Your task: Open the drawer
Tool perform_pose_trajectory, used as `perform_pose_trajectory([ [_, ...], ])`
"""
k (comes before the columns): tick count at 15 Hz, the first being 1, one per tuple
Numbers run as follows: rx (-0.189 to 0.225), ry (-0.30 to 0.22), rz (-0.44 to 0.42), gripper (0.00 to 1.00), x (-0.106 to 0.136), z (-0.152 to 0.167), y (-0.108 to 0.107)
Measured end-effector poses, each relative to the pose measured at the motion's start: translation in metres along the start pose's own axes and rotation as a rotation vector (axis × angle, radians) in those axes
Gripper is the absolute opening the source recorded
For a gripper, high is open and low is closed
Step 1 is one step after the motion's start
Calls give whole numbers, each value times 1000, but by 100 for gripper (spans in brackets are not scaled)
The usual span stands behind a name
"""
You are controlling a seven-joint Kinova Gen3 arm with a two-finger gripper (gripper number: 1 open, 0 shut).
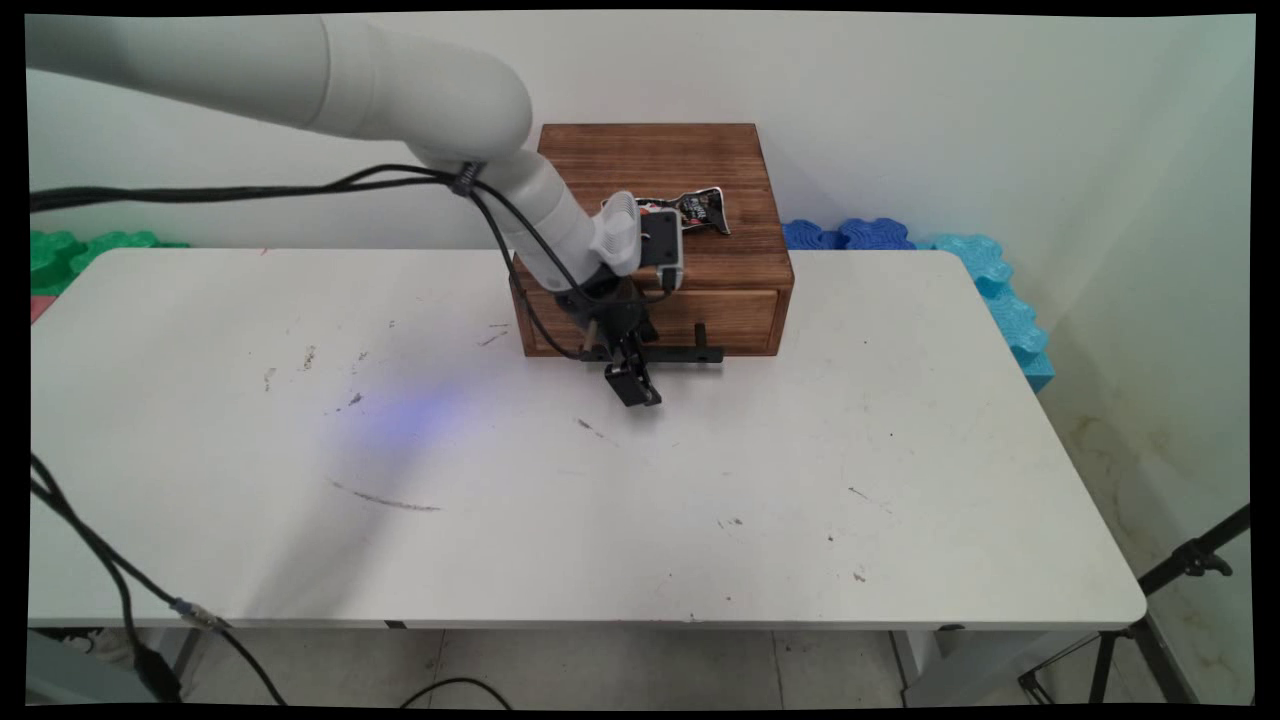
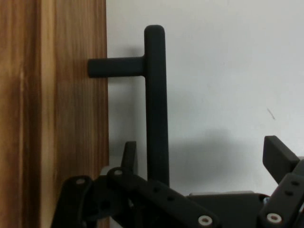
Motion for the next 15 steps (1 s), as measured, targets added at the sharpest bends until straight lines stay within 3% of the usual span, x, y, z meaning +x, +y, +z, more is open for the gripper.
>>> perform_pose_trajectory([
  [9,-16,-16,-25,100,7,30,0],
  [15,-56,-19,-26,100,12,35,19],
])
